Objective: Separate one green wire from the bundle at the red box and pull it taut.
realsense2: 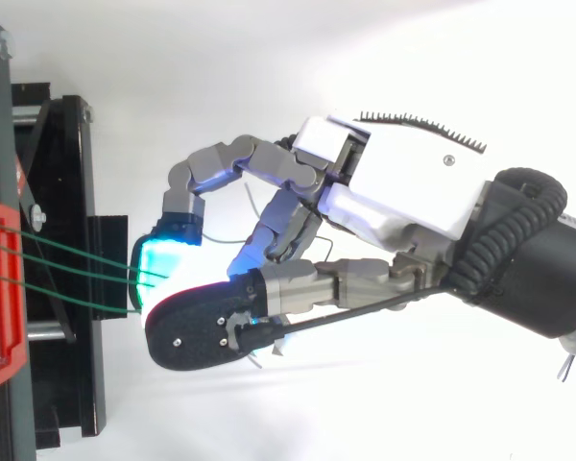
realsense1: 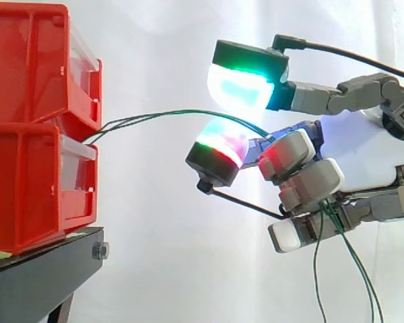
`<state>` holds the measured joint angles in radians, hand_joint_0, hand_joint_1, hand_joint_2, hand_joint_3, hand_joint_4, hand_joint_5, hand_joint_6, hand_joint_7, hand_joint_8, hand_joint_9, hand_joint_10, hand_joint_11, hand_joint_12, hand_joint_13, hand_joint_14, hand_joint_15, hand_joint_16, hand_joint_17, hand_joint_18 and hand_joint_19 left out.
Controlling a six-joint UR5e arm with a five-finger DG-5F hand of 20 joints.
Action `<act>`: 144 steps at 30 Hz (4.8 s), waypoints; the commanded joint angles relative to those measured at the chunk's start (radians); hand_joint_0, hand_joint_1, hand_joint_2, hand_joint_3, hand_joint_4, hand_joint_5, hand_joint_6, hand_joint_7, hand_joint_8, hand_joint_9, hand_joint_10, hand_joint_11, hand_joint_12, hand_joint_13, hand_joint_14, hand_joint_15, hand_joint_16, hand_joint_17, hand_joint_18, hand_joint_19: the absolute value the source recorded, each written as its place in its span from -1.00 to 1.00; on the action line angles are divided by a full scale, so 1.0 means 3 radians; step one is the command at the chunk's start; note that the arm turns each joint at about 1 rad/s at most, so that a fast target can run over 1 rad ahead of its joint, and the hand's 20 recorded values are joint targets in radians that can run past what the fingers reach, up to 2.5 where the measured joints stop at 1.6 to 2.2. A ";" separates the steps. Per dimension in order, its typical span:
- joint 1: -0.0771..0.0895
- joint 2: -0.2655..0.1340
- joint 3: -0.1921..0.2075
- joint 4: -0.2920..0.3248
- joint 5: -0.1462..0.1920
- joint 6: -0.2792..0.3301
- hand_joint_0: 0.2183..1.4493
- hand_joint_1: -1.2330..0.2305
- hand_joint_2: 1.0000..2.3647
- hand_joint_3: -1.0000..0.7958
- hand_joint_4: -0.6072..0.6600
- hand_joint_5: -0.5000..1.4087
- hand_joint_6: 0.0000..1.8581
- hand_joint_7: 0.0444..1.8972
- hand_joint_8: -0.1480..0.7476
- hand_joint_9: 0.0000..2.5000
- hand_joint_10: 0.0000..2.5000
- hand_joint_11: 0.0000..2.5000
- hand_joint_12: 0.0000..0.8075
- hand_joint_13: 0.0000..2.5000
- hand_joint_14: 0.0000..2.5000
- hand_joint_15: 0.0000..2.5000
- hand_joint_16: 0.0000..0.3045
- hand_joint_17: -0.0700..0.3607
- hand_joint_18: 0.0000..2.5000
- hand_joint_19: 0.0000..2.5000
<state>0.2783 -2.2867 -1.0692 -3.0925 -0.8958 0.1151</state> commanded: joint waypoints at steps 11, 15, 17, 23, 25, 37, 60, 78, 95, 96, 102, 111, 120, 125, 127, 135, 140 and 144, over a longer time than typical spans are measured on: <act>-0.0002 -0.0002 0.0000 0.0000 0.0000 0.0000 -0.38 -0.29 -0.98 -0.19 -0.03 -0.63 -0.07 0.21 -0.11 0.15 -0.98 -0.11 -0.16 0.19 -0.98 -0.08 -0.66 -0.14 -0.23 -0.45; -0.0002 -0.0002 0.0000 -0.0005 -0.0005 0.0000 -0.37 -0.36 -0.97 -0.16 -0.02 -0.64 -0.06 0.17 -0.11 0.12 -0.98 -0.12 -0.15 0.18 -0.98 -0.08 -0.66 -0.13 -0.23 -0.46; -0.0012 -0.0002 0.0005 0.0000 -0.0015 0.0005 -0.33 -0.43 -0.98 -0.21 -0.03 -0.65 -0.05 0.16 -0.12 0.10 -0.98 -0.12 -0.15 0.17 -0.98 -0.08 -0.66 -0.14 -0.24 -0.46; -0.0028 0.0004 0.0000 0.0000 -0.0021 0.0020 -0.33 -0.48 -1.00 -0.44 0.02 -0.65 -0.05 0.12 -0.14 0.08 -0.98 -0.13 -0.16 0.16 -0.98 -0.08 -0.67 -0.14 -0.25 -0.47; -0.0023 0.0004 0.0000 0.0000 -0.0021 0.0026 -0.43 -0.40 -1.00 -0.44 0.03 -0.65 -0.05 0.10 -0.12 0.09 -0.98 -0.14 -0.12 0.17 -0.98 -0.09 -0.66 -0.13 -0.24 -0.47; -0.0033 0.0009 0.0026 -0.0041 -0.0021 0.0020 -0.38 -0.13 -0.99 -0.31 0.01 -0.63 -0.06 0.20 -0.12 0.15 -0.98 -0.13 -0.15 0.19 -0.98 -0.08 -0.66 -0.14 -0.23 -0.45; -0.0043 0.0014 0.0077 -0.0179 -0.0026 0.0015 -0.35 -0.39 -0.98 -0.24 0.00 -0.65 -0.04 0.13 -0.13 0.08 -0.98 -0.13 -0.17 0.17 -0.98 -0.08 -0.66 -0.14 -0.24 -0.46; -0.0033 0.0014 0.0077 -0.0174 -0.0026 0.0026 -0.33 -0.37 -0.98 -0.26 -0.05 -0.65 -0.05 0.16 -0.12 0.10 -0.98 -0.12 -0.17 0.18 -0.98 -0.08 -0.67 -0.14 -0.23 -0.46; -0.0033 0.0014 0.0077 -0.0179 -0.0031 0.0026 -0.29 -0.49 -1.00 -0.44 0.00 -0.65 -0.04 0.10 -0.15 0.06 -0.98 -0.13 -0.15 0.15 -0.98 -0.09 -0.67 -0.16 -0.24 -0.48; -0.0038 0.0014 0.0072 -0.0179 -0.0031 0.0026 -0.33 -0.47 -1.00 -0.44 0.01 -0.65 -0.04 0.10 -0.15 0.07 -0.98 -0.14 -0.16 0.15 -0.98 -0.09 -0.67 -0.16 -0.24 -0.48; -0.0043 0.0014 0.0072 -0.0179 -0.0031 0.0026 -0.46 -0.31 -1.00 -0.44 0.04 -0.65 -0.04 0.08 -0.12 0.09 -0.98 -0.13 -0.13 0.17 -0.98 -0.09 -0.66 -0.14 -0.22 -0.47; -0.0048 0.0014 0.0077 -0.0174 -0.0021 0.0026 -0.38 -0.24 -1.00 -0.44 0.02 -0.65 -0.05 0.11 -0.14 0.10 -0.98 -0.12 -0.16 0.17 -0.98 -0.09 -0.67 -0.15 -0.23 -0.47; -0.0048 0.0014 0.0077 -0.0174 -0.0026 0.0026 -0.27 -0.44 -0.98 -0.28 -0.09 -0.65 -0.04 0.14 -0.13 0.08 -0.98 -0.12 -0.17 0.17 -0.98 -0.08 -0.67 -0.15 -0.23 -0.47; -0.0048 0.0014 0.0077 -0.0174 -0.0026 0.0031 -0.25 -0.52 -1.00 -0.42 -0.05 -0.65 -0.04 0.12 -0.14 0.06 -0.98 -0.14 -0.16 0.15 -0.98 -0.09 -0.67 -0.16 -0.24 -0.48; -0.0048 0.0014 0.0077 -0.0174 -0.0026 0.0026 -0.24 -0.55 -1.00 -0.44 -0.04 -0.65 -0.04 0.10 -0.14 0.05 -0.98 -0.14 -0.16 0.15 -0.98 -0.10 -0.68 -0.16 -0.25 -0.48; -0.0048 0.0014 0.0072 -0.0174 -0.0031 0.0026 -0.39 -0.42 -1.00 -0.44 0.01 -0.65 -0.04 0.07 -0.14 0.06 -0.98 -0.14 -0.14 0.15 -0.98 -0.09 -0.68 -0.16 -0.25 -0.48; -0.0048 0.0014 0.0077 -0.0174 -0.0026 0.0026 -0.51 -0.09 -1.00 -0.44 0.05 -0.63 -0.07 0.11 -0.09 0.12 -0.98 -0.15 -0.08 0.18 -0.98 -0.11 -0.65 -0.11 -0.21 -0.47; -0.0048 0.0014 0.0077 -0.0174 -0.0031 0.0026 -0.52 0.01 -1.00 -0.44 0.05 -0.63 -0.08 0.11 -0.08 0.14 -0.98 -0.15 -0.09 0.19 -0.98 -0.10 -0.64 -0.10 -0.21 -0.47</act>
<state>0.2640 -2.2826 -1.0464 -3.1447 -0.9038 0.1230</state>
